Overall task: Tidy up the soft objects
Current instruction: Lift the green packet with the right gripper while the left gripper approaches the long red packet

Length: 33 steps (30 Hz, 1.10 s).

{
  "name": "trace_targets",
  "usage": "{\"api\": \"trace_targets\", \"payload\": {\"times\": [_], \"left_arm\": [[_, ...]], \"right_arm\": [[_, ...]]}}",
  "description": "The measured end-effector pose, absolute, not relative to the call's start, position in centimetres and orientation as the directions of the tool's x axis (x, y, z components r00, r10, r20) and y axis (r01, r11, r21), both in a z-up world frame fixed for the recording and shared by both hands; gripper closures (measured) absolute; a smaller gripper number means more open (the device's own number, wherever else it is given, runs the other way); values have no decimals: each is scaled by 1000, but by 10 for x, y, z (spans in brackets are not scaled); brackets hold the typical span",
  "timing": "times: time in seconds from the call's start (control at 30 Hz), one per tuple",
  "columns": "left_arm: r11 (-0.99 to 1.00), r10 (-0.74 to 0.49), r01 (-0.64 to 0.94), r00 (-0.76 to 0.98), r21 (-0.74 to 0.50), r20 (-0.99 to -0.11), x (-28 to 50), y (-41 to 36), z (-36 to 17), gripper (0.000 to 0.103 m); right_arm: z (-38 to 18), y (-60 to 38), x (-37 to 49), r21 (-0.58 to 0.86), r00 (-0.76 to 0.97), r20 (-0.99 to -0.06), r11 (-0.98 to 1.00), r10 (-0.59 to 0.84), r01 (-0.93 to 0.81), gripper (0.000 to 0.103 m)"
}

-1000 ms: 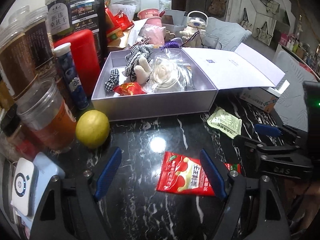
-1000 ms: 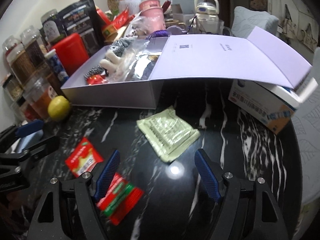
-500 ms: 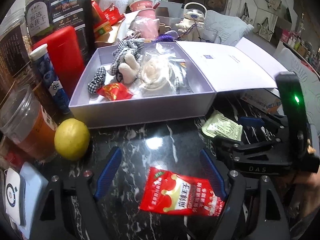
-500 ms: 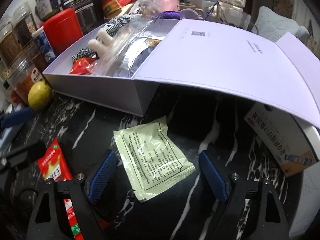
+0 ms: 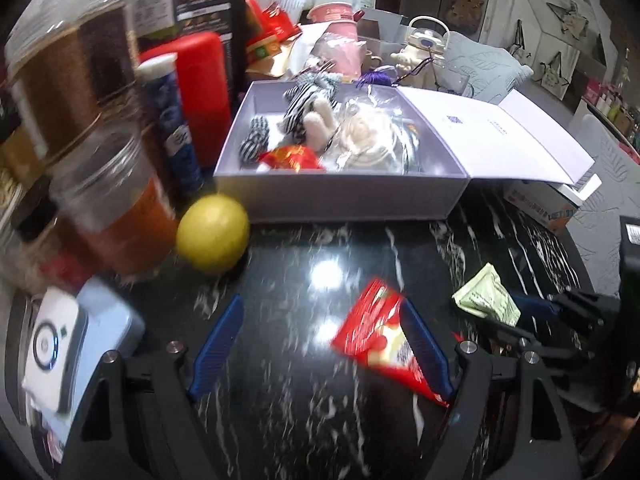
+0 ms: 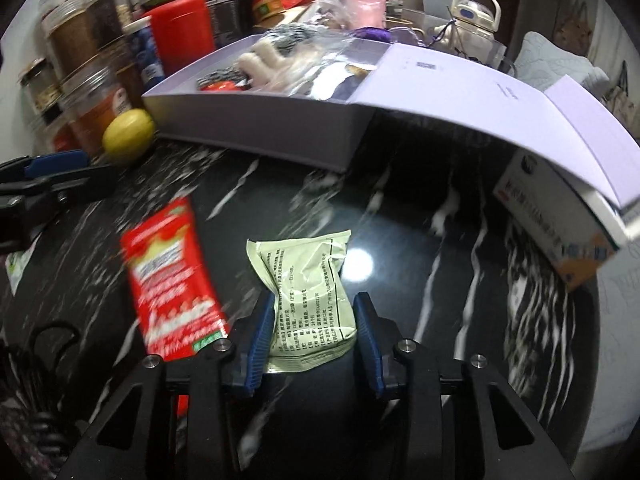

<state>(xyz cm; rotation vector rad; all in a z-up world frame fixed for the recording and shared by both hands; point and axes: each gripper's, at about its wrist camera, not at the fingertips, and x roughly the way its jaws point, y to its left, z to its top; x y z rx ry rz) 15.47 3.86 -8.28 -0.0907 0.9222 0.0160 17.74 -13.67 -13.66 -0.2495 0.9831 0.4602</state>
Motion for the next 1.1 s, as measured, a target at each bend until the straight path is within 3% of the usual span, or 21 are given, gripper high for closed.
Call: {"api": "trace_targets", "payload": {"times": [0.13, 0.43, 0.67, 1.1], "left_arm": [[994, -37, -61, 593, -90, -804, 138, 47, -89, 23], [991, -49, -70, 596, -113, -801, 115, 61, -92, 23], [989, -90, -47, 584, -144, -807, 112, 54, -98, 23], [974, -204, 18, 490, -224, -847, 136, 14, -125, 23]], "right_arm": [[-137, -123, 149, 26, 467, -841, 882, 274, -470, 64], [-135, -99, 106, 228, 420, -802, 868, 424, -440, 64], [-118, -121, 100, 64, 550, -796, 938, 255, -342, 64], [-125, -169, 111, 44, 566, -811, 980, 147, -192, 63]]}}
